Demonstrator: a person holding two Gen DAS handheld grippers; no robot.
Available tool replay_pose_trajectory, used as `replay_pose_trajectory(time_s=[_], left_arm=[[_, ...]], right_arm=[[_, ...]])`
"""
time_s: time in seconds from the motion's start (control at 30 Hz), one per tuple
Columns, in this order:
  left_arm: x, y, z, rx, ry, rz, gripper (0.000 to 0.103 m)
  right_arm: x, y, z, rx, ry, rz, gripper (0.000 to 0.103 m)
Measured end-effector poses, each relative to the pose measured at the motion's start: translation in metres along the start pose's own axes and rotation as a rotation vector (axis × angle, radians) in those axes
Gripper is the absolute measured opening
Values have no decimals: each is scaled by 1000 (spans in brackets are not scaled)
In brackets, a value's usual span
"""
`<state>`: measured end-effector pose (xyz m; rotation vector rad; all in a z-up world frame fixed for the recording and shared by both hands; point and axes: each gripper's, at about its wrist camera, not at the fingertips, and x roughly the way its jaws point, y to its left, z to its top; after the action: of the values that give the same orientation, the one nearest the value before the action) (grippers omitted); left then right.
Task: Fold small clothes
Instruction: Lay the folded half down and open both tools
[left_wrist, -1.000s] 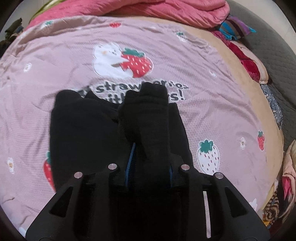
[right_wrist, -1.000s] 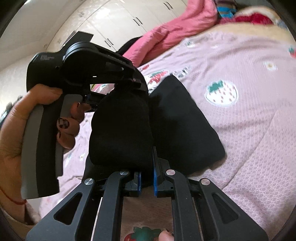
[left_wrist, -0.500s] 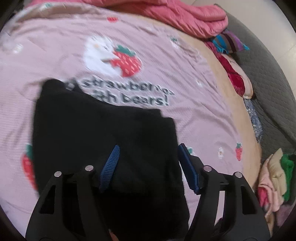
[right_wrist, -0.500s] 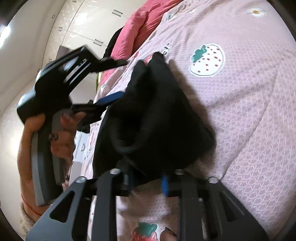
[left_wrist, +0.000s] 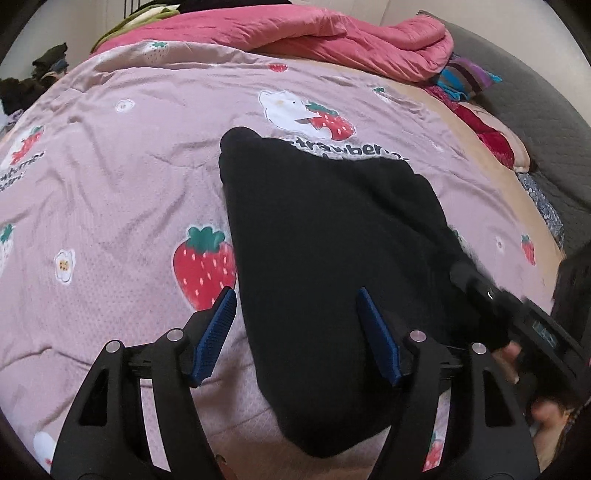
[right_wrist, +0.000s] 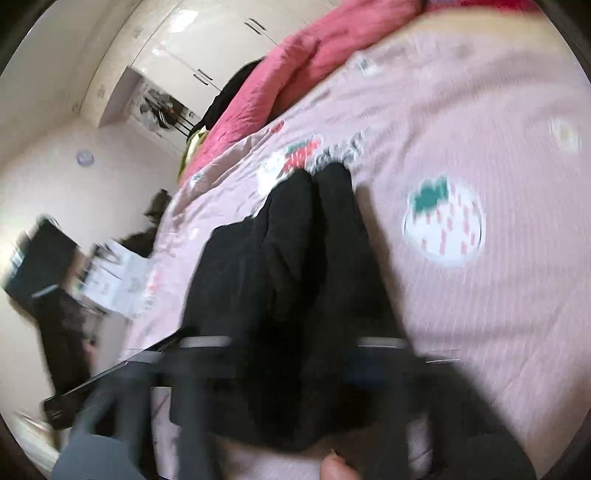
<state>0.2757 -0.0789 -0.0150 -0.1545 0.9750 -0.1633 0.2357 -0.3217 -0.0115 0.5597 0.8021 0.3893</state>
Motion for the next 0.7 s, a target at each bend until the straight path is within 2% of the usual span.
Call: replay_pose_trajectory(time_s=[0.1,0.17,0.23,0.3,0.37,0.53,0.63,0.7], left_arm=[[-4,-1,-5,2,-16,-11,60],[-6,-1,-9,8,-24,-29,60],[-6,-2,-14,15,-25,-36,60],[-6,-2,-18,14,-28,-41,60],[-8,-1,-21,7,-36,-47,60],[-14,-1,-30,10,-54,-51,60],[-18,0,-34,12,-55,-62,65],[-19,0,-37,23,-49,-69,65]], right_arm=[[-7,1,5,-41,-58,-10,16],[6,-8,11,-34,-29,-71,16],[22,-21,6,-3,26,-94,17],[19,-28,1,30,8,-107,31],[12,-26,-4,25,-5,-114,32],[-5,-11,-12,-37,-66,-201,37],[-16,-4,-17,-86,-97,-249,43],[-26,1,-22,-115,-117,-280,53]])
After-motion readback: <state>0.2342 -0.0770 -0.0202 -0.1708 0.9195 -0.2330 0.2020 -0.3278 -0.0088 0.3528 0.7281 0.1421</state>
